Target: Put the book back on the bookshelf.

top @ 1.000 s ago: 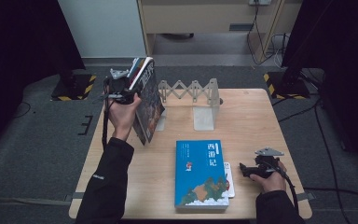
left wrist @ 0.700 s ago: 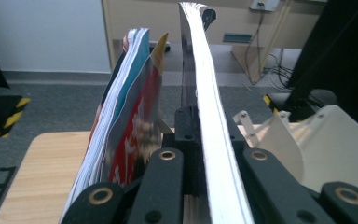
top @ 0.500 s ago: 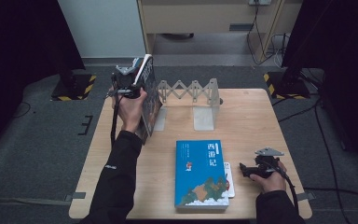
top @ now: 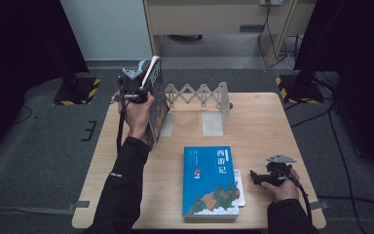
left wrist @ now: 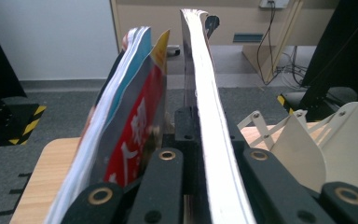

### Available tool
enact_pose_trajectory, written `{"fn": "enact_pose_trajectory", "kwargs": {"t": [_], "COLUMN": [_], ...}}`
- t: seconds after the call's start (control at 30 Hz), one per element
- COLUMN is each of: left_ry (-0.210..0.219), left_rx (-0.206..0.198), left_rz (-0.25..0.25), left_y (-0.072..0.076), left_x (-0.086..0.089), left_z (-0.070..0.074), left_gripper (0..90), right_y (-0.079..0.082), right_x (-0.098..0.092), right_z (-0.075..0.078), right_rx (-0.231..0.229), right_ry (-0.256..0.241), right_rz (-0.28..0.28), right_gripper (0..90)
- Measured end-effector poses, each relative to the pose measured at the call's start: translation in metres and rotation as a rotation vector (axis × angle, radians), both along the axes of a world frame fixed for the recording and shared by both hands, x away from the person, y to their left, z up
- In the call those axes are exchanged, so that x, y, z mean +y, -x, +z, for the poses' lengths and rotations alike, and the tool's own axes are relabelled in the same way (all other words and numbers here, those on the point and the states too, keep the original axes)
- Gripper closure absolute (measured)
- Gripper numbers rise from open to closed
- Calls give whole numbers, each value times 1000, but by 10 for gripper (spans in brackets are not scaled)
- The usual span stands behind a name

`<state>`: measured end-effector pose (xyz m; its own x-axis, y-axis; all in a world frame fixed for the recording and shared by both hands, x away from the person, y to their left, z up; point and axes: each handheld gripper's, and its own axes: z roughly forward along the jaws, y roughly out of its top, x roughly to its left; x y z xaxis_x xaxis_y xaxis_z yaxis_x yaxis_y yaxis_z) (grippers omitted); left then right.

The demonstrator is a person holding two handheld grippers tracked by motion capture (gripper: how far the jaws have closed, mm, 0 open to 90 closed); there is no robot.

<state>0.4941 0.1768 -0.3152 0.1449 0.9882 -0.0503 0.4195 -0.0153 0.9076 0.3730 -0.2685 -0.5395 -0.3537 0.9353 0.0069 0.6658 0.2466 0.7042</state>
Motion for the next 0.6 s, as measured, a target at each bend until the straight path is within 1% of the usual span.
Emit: {"fn": "enact_pose_trajectory", "kwargs": {"t": [0.03,0.1,0.27,0.43,0.53,0.6], "left_ry": [-3,0,5,-23,-58,-68], "left_rx": [0,-15,-9,-17,-33,-37], "left_rz": [-1,-6,5,23,42,44], "left_y": [-1,-1,-5,-5,-5,-5], "left_x": [-1,-2,-2,-2,-5,-6], "left_z": [-1,-4,-9,-13,-16,-18], "left_gripper": [819,819,819,819,819,819], "right_y": [0,0,0,0,0,0], "right_x": [0,0,0,0,0,0], "right_z": [0,0,0,0,0,0], "right_rx": [1,1,1,2,2,2], "right_ry": [0,0,1,1,2,2], "right_rz": [1,1,1,1,1,1], "right_gripper": [5,5,5,4,4,4]}}
